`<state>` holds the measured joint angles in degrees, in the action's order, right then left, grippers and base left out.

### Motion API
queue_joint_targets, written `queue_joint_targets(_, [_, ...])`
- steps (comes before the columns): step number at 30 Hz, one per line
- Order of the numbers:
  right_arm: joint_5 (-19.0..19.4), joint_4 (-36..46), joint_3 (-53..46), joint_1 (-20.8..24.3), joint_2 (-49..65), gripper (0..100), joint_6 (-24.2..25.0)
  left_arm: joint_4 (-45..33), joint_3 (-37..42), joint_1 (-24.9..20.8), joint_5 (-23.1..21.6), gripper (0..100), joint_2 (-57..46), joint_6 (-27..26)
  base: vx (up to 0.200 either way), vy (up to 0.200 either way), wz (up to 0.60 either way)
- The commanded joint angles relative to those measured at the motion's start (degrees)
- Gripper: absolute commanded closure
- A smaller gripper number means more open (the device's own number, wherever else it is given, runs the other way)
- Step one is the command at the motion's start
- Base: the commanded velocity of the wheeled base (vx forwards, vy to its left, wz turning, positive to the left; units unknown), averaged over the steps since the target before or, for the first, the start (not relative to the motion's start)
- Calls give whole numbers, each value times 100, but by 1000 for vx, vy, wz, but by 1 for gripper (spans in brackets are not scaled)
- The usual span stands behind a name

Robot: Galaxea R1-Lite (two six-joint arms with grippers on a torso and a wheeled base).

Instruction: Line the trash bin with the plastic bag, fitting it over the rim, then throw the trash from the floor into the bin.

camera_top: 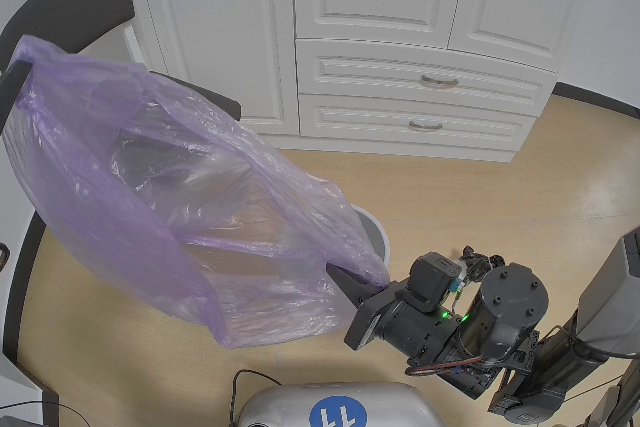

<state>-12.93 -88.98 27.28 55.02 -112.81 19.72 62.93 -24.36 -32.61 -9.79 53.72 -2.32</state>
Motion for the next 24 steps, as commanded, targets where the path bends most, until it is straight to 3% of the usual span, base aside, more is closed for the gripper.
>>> queue_joint_targets(1, [-16,-102,-4,-17,66,100,-30,-220,-8,150,-5,100,-257,-23,0,0,0])
queue_joint_targets(24, [-86,-102,-4,-17,286,100,-373,-764,186,281,12,100,-521,-41,0,0,0])
